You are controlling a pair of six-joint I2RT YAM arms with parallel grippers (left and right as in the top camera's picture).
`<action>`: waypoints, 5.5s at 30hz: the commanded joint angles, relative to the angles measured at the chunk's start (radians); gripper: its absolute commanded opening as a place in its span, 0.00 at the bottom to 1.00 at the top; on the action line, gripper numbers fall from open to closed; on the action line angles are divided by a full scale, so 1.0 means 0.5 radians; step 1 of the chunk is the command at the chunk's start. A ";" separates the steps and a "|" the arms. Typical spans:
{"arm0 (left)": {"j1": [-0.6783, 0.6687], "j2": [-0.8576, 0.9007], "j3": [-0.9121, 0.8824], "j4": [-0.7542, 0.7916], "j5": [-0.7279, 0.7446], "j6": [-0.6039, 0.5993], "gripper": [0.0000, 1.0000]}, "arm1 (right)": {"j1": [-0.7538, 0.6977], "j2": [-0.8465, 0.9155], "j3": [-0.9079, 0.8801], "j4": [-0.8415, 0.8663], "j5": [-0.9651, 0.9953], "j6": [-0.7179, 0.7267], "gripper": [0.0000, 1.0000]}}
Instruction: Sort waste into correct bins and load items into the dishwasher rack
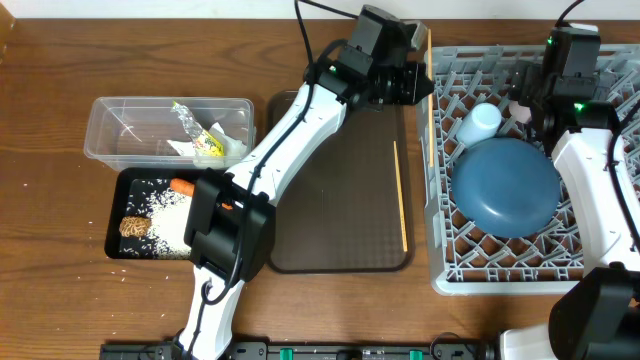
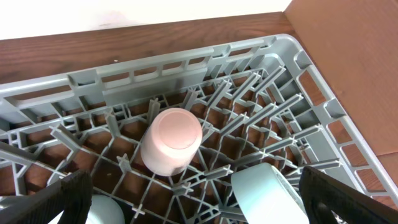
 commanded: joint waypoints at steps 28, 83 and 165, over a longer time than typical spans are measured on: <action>-0.199 0.178 0.050 0.009 0.019 -0.063 0.06 | -0.003 -0.011 0.005 -0.002 0.027 0.040 0.99; 0.084 0.178 -0.062 -0.676 -0.324 0.285 0.06 | -0.003 -0.011 0.005 -0.002 0.027 0.040 0.99; 0.066 0.208 -0.159 -1.453 -0.562 0.050 0.62 | -0.003 -0.011 0.005 -0.002 0.027 0.040 0.99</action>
